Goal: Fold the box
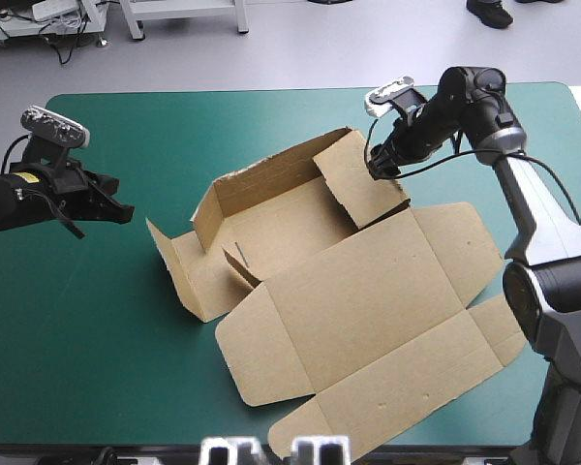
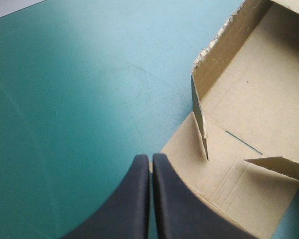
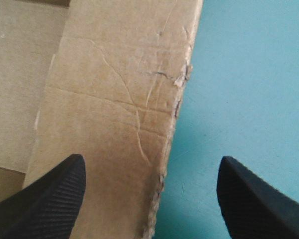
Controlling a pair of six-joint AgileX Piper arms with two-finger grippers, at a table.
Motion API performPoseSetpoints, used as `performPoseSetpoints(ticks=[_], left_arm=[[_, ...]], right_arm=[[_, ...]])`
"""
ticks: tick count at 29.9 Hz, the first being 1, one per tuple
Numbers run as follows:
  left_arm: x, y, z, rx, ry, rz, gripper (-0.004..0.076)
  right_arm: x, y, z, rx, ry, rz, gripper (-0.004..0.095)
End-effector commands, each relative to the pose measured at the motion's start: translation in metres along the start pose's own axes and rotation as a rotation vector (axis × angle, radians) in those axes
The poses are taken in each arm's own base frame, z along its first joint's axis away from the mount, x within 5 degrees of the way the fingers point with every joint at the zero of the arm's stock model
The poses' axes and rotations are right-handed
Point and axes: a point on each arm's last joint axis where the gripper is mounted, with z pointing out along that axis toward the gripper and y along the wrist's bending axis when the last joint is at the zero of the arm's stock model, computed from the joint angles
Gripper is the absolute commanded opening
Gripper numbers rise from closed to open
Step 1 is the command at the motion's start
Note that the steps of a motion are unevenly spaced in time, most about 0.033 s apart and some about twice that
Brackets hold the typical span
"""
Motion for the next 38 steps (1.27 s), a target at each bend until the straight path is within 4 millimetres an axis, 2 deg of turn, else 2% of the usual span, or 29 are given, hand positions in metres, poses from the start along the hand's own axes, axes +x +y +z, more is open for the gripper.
performPoseSetpoints(ticks=[1, 6, 10, 12, 16, 17, 18, 24, 28, 32, 35, 38], left_arm=[[-0.011, -0.002, -0.013, -0.011, -0.093, -0.010, 0.0009], [-0.010, -0.003, -0.013, -0.003, -0.087, -0.012, 0.0009], [-0.010, -0.004, -0.013, 0.003, -0.086, -0.014, 0.0009], [-0.011, -0.004, -0.013, 0.006, -0.088, -0.016, 0.0009], [-0.011, -0.005, -0.013, 0.017, -0.096, -0.025, 0.0009], [-0.011, -0.005, -0.013, 0.017, -0.096, -0.025, 0.0009], [-0.011, -0.005, -0.013, 0.017, -0.095, -0.025, 0.0009], [-0.011, -0.005, -0.013, 0.017, -0.095, -0.025, 0.0009], [-0.011, -0.003, -0.013, -0.008, -0.098, -0.014, 0.0009], [-0.012, 0.004, -0.014, -0.069, -0.115, -0.030, 0.0009], [-0.013, 0.013, -0.016, -0.111, -0.155, -0.078, 0.0009], [-0.012, 0.025, -0.017, -0.136, -0.182, -0.134, 0.0009]], right_arm=[[-0.004, 0.000, -0.003, -0.013, -0.018, 0.002, 0.0661], [-0.003, -0.003, 0.030, -0.082, 0.022, 0.037, 0.0642], [-0.004, -0.004, 0.039, -0.098, 0.017, 0.042, 0.0616], [-0.006, -0.004, 0.039, -0.098, 0.011, 0.043, 0.0503], [-0.009, -0.005, 0.037, -0.082, -0.016, 0.040, 0.0096], [-0.009, -0.005, 0.037, -0.081, -0.017, 0.033, 0.0020], [-0.009, -0.005, 0.037, -0.081, -0.015, 0.027, -0.0020], [-0.006, -0.005, 0.029, -0.097, -0.003, 0.035, -0.0024], [-0.009, -0.008, -0.005, -0.164, -0.122, 0.095, -0.0024], [-0.006, -0.018, -0.059, -0.176, -0.269, 0.132, -0.0024], [0.004, -0.026, -0.103, -0.141, -0.363, 0.159, -0.0024], [0.014, -0.026, -0.144, -0.111, -0.457, 0.152, -0.0024]])
